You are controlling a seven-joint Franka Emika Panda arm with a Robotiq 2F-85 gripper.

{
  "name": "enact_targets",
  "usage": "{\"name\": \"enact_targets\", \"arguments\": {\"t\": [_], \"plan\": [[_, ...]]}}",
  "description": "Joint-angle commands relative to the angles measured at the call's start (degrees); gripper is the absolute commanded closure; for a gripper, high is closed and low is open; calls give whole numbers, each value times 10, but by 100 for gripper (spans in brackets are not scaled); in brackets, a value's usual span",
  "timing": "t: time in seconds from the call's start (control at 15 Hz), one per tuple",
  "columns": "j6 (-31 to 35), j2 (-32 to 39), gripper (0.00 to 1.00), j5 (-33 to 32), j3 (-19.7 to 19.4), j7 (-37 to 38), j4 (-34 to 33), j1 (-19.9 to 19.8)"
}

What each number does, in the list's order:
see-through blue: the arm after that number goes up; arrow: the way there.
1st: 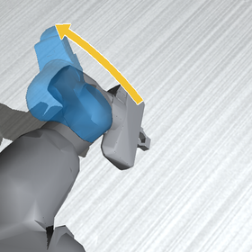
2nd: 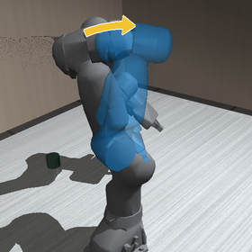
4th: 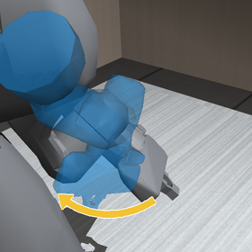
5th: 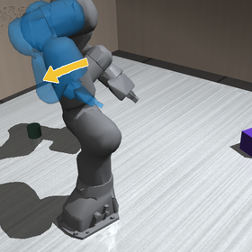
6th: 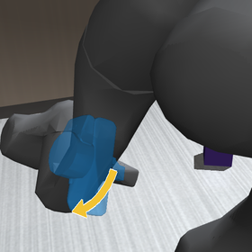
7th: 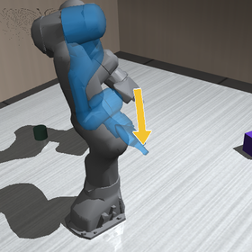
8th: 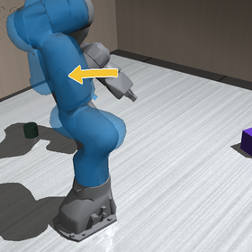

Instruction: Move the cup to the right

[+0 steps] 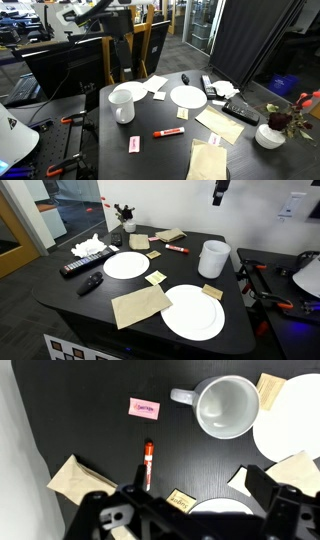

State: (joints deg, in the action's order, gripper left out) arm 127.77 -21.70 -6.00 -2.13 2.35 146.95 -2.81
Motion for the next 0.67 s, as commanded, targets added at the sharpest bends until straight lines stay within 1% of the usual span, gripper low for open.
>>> {"name": "enact_targets", "arguments": {"t": [0.0,0.33,0.4,0.6], "plan": [[-42,16,0,7,0,7,-58,-8],[-68,35,0,5,-8,-12,-109,-8],[-43,17,0,3,-4,-2,-79,-7],[-44,20,0,3,-4,-2,-81,-7]]}}
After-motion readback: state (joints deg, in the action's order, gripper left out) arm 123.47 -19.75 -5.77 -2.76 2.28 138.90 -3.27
